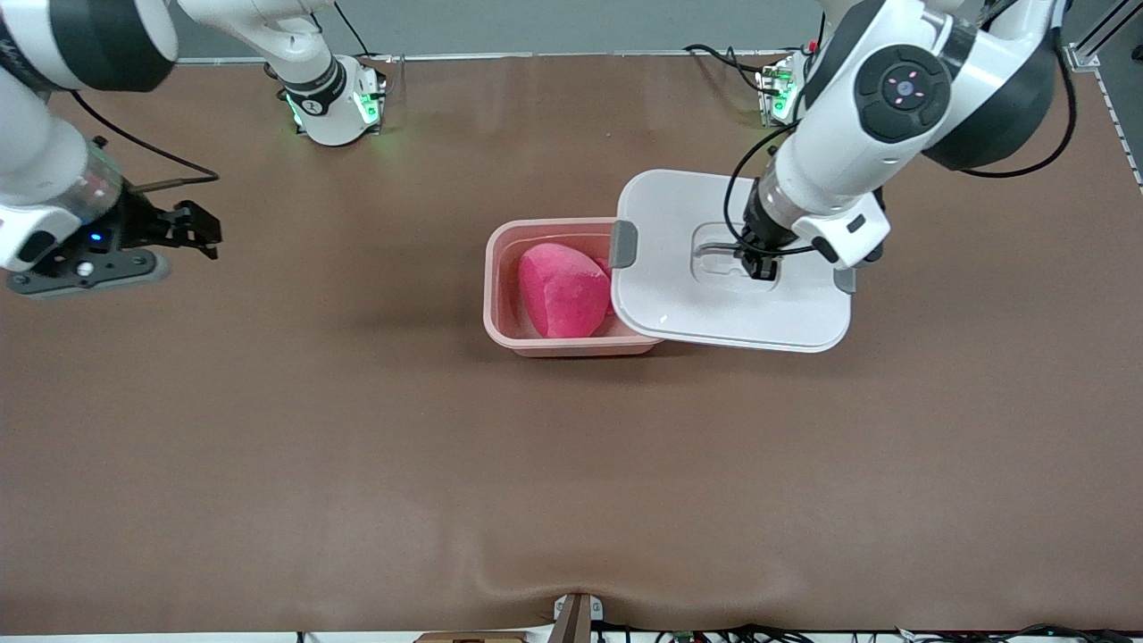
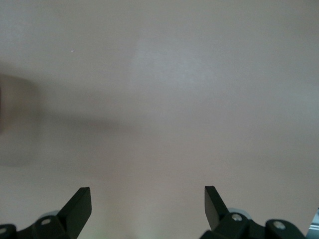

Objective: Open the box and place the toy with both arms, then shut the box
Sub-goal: 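Carry the lid over the box with the left gripper and lower it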

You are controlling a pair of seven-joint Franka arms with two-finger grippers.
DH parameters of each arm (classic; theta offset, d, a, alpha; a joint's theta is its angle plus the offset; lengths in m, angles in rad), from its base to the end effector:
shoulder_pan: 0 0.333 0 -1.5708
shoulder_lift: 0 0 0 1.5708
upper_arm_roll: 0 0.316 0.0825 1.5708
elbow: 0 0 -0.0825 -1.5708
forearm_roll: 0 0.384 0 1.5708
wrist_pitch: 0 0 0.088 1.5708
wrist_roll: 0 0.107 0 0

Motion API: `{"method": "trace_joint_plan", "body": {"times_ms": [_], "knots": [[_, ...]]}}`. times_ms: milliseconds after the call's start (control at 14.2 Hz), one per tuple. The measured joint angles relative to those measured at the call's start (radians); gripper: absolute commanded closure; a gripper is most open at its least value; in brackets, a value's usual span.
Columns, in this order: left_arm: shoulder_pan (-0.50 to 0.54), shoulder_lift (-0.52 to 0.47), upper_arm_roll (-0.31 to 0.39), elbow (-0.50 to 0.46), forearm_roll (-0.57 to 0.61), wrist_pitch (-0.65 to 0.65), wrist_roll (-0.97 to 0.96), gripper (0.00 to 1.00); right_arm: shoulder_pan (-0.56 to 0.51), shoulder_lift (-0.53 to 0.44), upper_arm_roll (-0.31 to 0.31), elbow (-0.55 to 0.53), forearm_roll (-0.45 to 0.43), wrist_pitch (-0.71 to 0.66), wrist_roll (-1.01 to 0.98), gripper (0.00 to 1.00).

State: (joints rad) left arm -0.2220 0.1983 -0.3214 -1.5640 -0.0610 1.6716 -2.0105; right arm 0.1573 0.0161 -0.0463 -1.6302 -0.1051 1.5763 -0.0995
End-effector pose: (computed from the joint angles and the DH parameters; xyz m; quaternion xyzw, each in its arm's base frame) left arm 0.5287 -0.3081 0.5262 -0.7368 -0.6721 0.0704 0.0208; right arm 0.5548 0.0508 0.5886 0.9922 0.1069 -0.0346 0.0531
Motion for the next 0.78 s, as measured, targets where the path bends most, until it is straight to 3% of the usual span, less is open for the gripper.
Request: {"method": "trace_joint_plan", "body": {"times_ms": [212,776], "knots": [[-0.035,0.015,0.0,0.004,0.011,0.012,-0.06,1.0,-0.032,-0.037,0.0,-0.01,0.084,-0.006,0.076,0.0],[-0.137,0.073,-0.001,0.004,0.061,0.088,-0.242,1.0,-0.059,-0.047,0.0,-0.013,0.108,-0.067,0.167,0.0]]}}
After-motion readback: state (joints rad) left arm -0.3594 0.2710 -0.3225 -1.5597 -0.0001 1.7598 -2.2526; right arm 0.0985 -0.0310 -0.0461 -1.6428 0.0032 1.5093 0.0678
